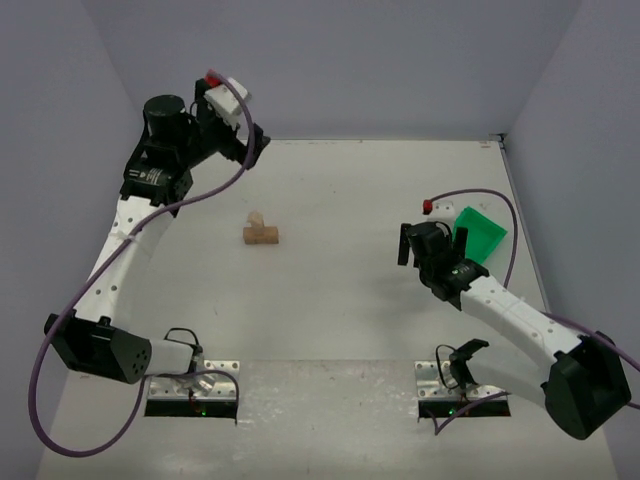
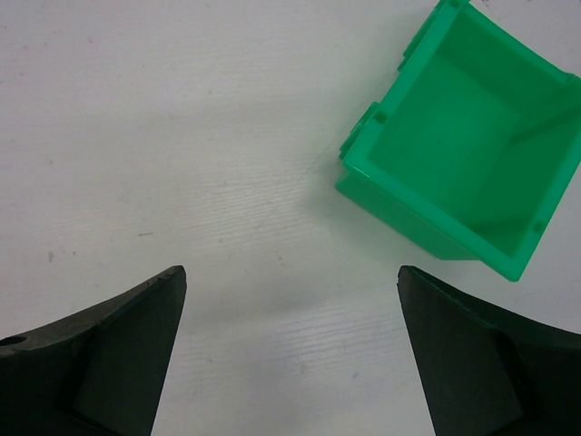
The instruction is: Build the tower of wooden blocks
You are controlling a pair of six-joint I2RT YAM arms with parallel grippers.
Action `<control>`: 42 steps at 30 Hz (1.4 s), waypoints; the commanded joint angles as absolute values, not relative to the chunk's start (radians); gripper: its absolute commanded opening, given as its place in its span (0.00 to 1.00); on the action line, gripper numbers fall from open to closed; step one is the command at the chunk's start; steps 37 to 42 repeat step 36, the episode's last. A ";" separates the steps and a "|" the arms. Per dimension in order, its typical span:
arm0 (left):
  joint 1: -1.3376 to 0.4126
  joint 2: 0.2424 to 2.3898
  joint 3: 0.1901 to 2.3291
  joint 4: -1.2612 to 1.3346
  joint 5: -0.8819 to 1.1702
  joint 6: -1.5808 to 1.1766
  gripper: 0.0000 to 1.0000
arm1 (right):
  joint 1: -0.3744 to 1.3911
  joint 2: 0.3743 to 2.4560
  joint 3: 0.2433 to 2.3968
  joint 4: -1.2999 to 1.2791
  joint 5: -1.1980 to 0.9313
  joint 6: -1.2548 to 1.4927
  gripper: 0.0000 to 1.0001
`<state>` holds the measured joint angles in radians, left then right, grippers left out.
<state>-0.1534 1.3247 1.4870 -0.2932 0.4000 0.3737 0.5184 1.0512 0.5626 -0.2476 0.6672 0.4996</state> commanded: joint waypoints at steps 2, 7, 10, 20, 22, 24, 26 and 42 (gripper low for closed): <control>-0.150 1.342 1.541 -0.205 -0.071 -0.276 1.00 | 0.514 0.967 0.530 -0.275 0.605 0.566 0.99; -0.150 1.170 1.157 -0.250 -0.287 -0.488 1.00 | 0.514 0.867 0.469 -0.302 0.556 0.588 0.99; -0.149 1.022 0.886 -0.224 -0.409 -0.545 1.00 | 0.514 0.815 0.439 -0.310 0.561 0.605 0.99; -0.149 0.786 0.687 -0.293 -0.579 -0.676 1.00 | 0.514 0.660 0.374 -0.282 0.621 0.624 0.99; -0.149 0.786 0.670 -0.286 -0.584 -0.692 1.00 | 0.513 0.656 0.375 -0.288 0.635 0.632 0.99; -0.149 0.795 0.659 -0.280 -0.586 -0.704 1.00 | 0.513 0.655 0.378 -0.294 0.653 0.639 0.99; -0.149 0.815 0.660 -0.277 -0.583 -0.708 1.00 | 0.514 0.655 0.378 -0.297 0.664 0.640 0.99; -0.149 0.863 0.684 -0.250 -0.474 -0.676 1.00 | 0.513 0.676 0.378 -0.273 0.698 0.631 0.99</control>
